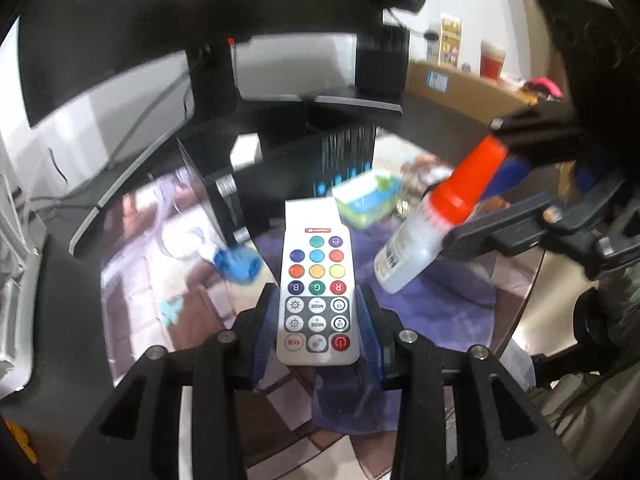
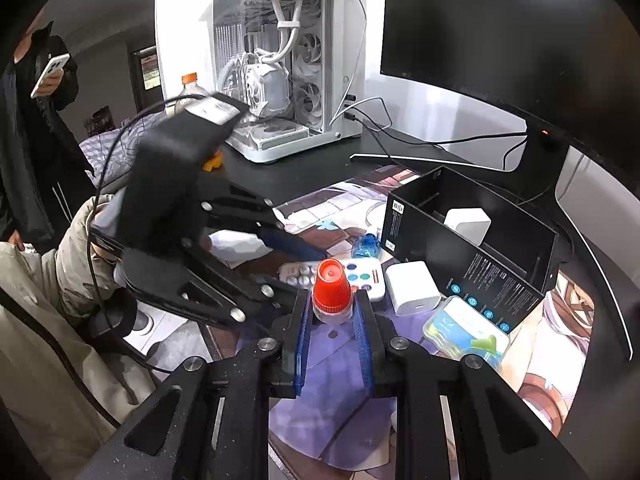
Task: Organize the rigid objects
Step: 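Carry the remote and glue bottle into the black box and release them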
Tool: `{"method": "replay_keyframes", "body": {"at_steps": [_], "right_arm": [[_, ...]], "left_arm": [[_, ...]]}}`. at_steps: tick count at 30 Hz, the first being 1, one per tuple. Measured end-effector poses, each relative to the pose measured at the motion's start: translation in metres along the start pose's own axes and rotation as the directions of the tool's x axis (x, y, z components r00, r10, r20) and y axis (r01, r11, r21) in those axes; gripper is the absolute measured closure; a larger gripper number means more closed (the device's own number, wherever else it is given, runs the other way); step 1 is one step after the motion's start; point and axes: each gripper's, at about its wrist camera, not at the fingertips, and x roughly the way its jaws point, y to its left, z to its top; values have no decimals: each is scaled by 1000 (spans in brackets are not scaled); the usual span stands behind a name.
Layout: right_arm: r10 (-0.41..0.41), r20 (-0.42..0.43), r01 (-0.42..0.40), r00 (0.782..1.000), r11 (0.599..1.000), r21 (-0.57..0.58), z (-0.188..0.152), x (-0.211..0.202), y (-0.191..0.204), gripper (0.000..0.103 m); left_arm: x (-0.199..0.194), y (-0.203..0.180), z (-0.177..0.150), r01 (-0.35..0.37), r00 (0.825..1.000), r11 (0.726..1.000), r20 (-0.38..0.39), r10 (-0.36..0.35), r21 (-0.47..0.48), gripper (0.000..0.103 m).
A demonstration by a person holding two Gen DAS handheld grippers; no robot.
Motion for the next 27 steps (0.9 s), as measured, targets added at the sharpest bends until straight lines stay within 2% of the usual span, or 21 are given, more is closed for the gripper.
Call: {"method": "replay_keyframes", "body": {"at_steps": [8, 15, 20, 22, 27], "right_arm": [[-44, 68, 44, 997, 999, 4, 11, -14, -5, 82], [-101, 158, 99, 982, 995, 22, 21, -21, -13, 82], [-174, 212, 157, 962, 983, 96, 31, -19, -36, 82], [-207, 224, 183, 952, 975, 127, 37, -17, -49, 82], [-280, 223, 242, 934, 953, 183, 49, -5, -77, 82]], "left_arm": [[-26, 7, 23, -53, 987, 999, 154, 53, -7, 66], [-19, 16, 45, -109, 965, 993, 234, 117, -48, 66], [-3, 23, 63, -122, 958, 989, 251, 138, -77, 66], [3, 27, 70, -133, 949, 987, 274, 154, -93, 66], [30, 46, 91, -124, 957, 982, 245, 157, -146, 66]]}}
